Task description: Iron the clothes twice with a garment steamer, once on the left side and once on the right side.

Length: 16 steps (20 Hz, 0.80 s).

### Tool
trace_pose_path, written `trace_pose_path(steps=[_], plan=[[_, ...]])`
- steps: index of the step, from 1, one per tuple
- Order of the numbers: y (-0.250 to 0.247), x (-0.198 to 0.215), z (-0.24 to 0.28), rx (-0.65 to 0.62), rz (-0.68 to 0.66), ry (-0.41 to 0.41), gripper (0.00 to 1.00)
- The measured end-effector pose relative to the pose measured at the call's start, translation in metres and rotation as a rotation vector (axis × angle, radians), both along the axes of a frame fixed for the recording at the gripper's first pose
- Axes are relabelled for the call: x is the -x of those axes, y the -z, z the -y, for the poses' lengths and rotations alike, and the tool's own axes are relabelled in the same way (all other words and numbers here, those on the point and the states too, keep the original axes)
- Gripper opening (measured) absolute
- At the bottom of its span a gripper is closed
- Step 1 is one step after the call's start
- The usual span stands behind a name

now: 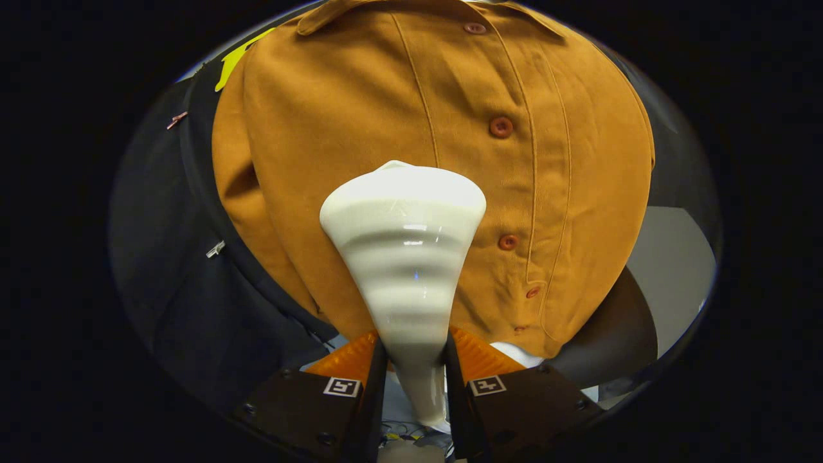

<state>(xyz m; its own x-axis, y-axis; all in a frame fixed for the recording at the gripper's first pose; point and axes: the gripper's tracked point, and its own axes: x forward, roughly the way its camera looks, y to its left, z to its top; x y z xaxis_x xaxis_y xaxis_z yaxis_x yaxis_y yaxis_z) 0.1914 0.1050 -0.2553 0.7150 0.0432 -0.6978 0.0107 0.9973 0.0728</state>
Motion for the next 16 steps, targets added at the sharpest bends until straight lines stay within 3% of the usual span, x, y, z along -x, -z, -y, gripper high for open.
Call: trace_pose_path(steps=[16], plan=[[0.048, 0.038, 0.01, -0.002, -0.147, 0.04, 0.47]])
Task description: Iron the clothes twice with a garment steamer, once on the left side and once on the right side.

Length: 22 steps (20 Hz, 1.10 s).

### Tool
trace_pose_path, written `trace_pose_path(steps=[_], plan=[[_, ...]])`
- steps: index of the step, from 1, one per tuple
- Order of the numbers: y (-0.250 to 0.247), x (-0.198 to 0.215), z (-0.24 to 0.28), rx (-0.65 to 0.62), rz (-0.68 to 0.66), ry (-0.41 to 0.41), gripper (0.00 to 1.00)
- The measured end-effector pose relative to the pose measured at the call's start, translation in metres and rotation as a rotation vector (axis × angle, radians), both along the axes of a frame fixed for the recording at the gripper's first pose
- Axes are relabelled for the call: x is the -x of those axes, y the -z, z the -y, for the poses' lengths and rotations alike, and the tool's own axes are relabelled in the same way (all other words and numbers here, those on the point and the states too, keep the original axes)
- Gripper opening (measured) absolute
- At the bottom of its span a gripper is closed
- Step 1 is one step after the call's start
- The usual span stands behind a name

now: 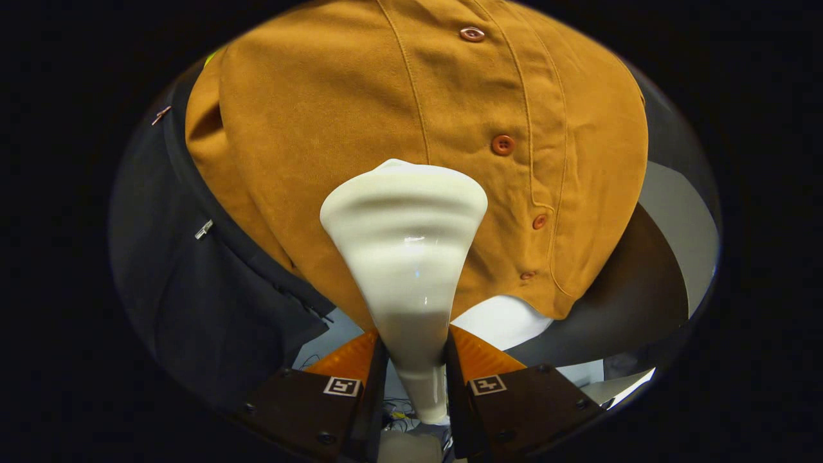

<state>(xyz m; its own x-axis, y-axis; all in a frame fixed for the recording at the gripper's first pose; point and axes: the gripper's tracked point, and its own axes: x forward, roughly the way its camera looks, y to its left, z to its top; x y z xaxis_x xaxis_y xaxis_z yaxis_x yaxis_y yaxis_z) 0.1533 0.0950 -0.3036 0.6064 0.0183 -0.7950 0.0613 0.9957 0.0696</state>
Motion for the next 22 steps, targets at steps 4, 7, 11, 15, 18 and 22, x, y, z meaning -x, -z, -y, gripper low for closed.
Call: trace_pose_path(steps=[4, 7, 11, 15, 18, 22], plan=[[-0.034, -0.002, 0.012, 0.026, 0.082, 0.007, 0.46], [-0.073, -0.013, 0.02, 0.035, 0.192, -0.002, 0.46], [-0.126, -0.025, 0.026, 0.056, 0.331, -0.022, 0.47], [-0.185, -0.021, 0.059, 0.09, 0.464, -0.01, 0.46], [-0.217, -0.016, 0.083, 0.096, 0.546, 0.014, 0.46], [-0.25, -0.011, 0.102, 0.099, 0.654, 0.031, 0.46]])
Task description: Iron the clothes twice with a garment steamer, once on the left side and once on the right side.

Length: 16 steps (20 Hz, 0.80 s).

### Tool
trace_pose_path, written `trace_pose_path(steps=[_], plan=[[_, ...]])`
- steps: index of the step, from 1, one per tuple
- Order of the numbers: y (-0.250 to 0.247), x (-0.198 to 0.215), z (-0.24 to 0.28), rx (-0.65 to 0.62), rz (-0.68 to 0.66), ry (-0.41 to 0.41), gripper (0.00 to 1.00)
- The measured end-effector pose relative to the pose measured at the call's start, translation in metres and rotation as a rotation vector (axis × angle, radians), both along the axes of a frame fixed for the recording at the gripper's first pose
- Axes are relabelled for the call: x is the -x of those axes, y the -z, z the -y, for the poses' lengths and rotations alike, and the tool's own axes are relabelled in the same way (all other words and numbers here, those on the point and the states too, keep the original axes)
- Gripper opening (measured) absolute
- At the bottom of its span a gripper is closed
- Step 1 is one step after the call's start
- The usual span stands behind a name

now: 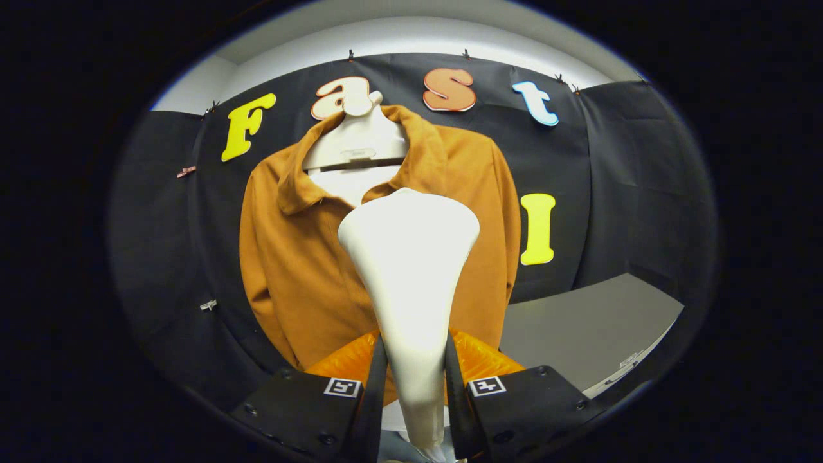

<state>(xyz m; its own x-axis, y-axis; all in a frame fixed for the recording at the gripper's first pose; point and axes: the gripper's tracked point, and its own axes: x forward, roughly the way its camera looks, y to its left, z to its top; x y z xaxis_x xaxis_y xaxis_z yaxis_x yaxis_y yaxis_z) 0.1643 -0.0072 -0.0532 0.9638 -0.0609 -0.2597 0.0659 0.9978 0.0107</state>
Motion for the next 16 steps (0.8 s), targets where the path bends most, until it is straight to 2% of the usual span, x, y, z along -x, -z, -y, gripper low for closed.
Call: trace_pose_path(steps=[9, 16], plan=[[-0.053, 0.022, 0.039, 0.024, 0.206, -0.001, 0.46], [-0.073, 0.039, 0.068, 0.013, 0.288, -0.005, 0.46]])
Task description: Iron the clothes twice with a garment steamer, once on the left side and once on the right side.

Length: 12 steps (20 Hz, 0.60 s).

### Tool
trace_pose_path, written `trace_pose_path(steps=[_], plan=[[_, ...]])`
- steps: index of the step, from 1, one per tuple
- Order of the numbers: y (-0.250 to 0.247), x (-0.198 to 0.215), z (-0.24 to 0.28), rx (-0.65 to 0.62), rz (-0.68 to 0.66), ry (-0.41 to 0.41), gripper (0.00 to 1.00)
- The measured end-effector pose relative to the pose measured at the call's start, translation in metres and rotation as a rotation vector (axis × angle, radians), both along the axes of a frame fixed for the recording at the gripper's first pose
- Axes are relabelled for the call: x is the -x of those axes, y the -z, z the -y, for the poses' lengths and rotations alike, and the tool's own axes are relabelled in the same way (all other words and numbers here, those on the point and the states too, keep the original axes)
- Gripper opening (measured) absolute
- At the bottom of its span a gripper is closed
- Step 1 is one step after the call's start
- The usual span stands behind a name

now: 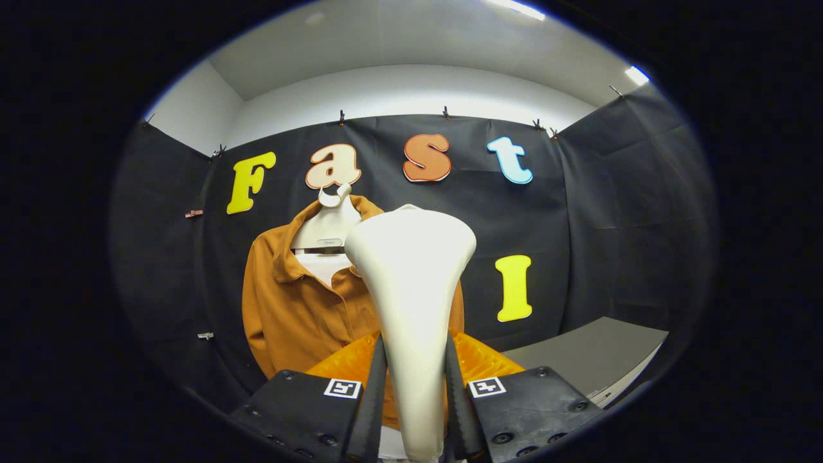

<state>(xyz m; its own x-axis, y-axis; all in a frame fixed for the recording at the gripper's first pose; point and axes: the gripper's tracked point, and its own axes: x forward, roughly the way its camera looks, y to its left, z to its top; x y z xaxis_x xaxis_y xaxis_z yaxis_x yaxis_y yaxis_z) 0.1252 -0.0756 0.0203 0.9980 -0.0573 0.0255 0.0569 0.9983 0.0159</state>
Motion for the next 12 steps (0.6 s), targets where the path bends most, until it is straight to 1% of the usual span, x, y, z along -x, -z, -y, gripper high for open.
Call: trace_pose_path(steps=[6, 12], plan=[[-0.003, 0.011, 0.015, 0.015, 0.01, -0.017, 0.46], [-0.004, 0.015, 0.024, -0.003, 0.01, -0.044, 0.46]])
